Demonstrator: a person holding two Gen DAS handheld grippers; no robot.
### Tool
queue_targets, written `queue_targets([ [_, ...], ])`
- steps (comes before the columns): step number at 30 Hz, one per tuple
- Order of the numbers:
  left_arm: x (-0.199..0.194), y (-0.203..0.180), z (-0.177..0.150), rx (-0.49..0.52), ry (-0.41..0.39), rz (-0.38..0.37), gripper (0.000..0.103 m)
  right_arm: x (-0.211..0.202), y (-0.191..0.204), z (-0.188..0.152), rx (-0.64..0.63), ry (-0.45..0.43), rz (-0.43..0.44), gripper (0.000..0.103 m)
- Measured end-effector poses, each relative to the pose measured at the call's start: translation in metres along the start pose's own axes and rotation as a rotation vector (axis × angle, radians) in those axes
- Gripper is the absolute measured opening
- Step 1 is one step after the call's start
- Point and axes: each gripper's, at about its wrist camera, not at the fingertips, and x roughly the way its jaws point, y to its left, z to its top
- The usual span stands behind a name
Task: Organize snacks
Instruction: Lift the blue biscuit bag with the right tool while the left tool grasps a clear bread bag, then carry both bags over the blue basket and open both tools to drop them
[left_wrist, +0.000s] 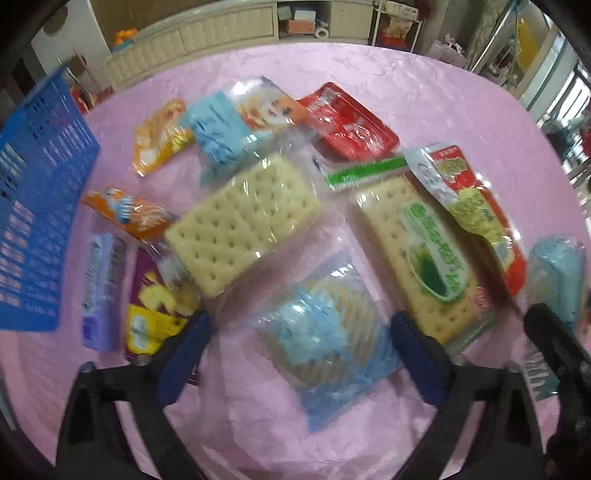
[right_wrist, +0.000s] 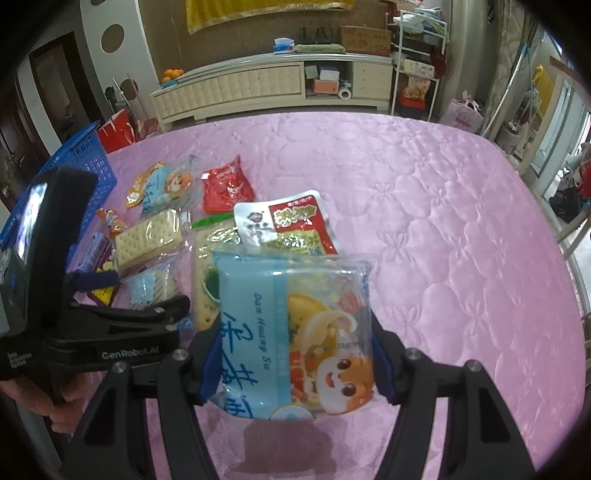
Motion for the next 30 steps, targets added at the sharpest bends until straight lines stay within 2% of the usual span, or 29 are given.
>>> queue_targets([
  [1, -0.002, -0.001, -0.002, 0.001, -0.007, -0.002, 0.081, 0.000, 0.000, -0.001, 0.006, 0.002, 0.003, 0.070],
  [3, -0.005, -0.002, -0.005, 0.014, -0.012, -0.018, 0.072, 0.001, -0.003, -0.001, 0.017, 0.008, 0.010, 0.070],
  [4, -0.009, -0.002, -0.008, 0.024, -0.023, -0.035, 0.060, 0.001, -0.005, -0.001, 0.022, 0.010, 0.012, 0.070],
  [5, -0.011, -0.002, -0.011, 0.031, -0.030, -0.043, 0.054, 0.002, -0.005, -0.002, 0.025, 0.013, 0.013, 0.070],
  [10, -0.019, 0.012, -0.024, 0.023, -0.019, -0.107, 0.052, -0.002, 0.001, -0.003, 0.027, 0.019, 0.010, 0.070],
  [14, -0.036, 0.032, -0.045, 0.020, -0.041, -0.142, 0.052, -0.010, 0.010, -0.002, 0.011, 0.010, -0.006, 0.070],
  [16, -0.045, 0.042, -0.044, 0.015, -0.058, -0.160, 0.052, -0.016, 0.014, -0.001, 0.012, 0.004, -0.007, 0.070],
  [24, -0.114, 0.070, -0.053, 0.033, -0.190, -0.193, 0.052, -0.061, 0.051, 0.006, -0.042, -0.056, -0.019, 0.070],
  [30, -0.165, 0.093, -0.063, 0.046, -0.304, -0.185, 0.052, -0.100, 0.087, 0.013, -0.086, -0.126, -0.014, 0.070],
])
